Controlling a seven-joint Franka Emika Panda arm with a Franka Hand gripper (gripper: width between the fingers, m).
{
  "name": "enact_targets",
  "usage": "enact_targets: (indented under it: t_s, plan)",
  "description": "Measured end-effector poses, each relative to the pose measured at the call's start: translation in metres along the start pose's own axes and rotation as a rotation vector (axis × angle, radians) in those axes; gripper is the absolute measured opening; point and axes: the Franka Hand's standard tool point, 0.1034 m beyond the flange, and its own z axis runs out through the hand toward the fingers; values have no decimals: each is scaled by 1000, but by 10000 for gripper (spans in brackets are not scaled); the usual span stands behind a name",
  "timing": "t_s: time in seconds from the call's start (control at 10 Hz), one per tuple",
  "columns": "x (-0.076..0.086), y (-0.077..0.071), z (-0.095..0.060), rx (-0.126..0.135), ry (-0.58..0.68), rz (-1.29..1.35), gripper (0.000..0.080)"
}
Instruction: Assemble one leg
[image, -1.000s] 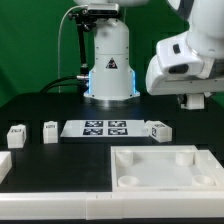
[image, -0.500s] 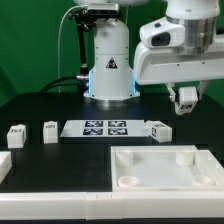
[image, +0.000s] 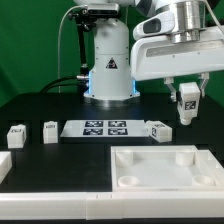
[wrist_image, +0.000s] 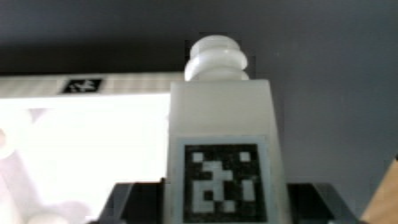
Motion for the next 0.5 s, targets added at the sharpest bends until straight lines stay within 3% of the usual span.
enact_targets:
  t_s: [0.2, 0.5]
  plan:
    - [10, -2, 6, 6, 9, -30, 290]
    - [47, -15, 16, 29, 38, -37, 290]
